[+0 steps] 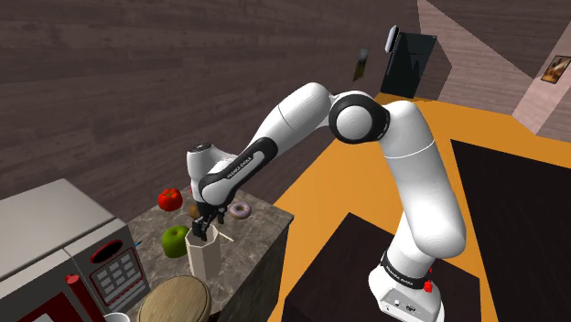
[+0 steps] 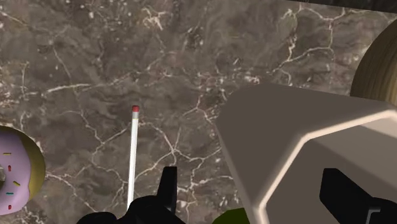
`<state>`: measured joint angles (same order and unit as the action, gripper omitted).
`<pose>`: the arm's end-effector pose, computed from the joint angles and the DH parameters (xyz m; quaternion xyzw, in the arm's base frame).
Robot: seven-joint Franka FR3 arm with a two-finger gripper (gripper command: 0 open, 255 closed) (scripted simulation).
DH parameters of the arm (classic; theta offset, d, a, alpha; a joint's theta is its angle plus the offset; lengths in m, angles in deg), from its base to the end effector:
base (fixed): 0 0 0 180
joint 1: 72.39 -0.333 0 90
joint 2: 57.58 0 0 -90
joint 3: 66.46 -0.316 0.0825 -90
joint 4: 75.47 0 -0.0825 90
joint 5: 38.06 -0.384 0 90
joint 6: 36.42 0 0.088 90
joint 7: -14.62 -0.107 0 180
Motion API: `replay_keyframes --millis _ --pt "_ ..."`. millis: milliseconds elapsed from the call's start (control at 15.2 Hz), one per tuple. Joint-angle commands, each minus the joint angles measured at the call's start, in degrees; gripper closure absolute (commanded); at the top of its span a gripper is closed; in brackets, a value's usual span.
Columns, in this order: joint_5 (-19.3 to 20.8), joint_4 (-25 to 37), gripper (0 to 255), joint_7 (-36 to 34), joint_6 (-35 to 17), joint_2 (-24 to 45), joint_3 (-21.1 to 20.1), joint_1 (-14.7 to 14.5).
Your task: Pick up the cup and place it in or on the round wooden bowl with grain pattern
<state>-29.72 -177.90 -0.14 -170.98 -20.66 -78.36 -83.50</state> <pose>0.6017 0.2436 0.1922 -0.9937 -0.1064 0.0352 0.0014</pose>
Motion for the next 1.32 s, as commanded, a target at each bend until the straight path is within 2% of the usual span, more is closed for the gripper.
replay_keyframes --millis 0,330,396,990,1254 --pt "0.1 0.0 0 0.0 -0.3 0.2 0.0 0.0" --pt "0.1 0.0 0 0.0 -0.2 0.2 0.0 0.0" --pt "0.1 0.0 255 0.0 -0.2 0.2 0.0 0.0" --pt "0.1 0.0 255 0.0 -0.3 0.2 0.0 0.0" --pt "-0.4 -0.2 255 0.2 1.8 -2.0 -0.4 0.3"
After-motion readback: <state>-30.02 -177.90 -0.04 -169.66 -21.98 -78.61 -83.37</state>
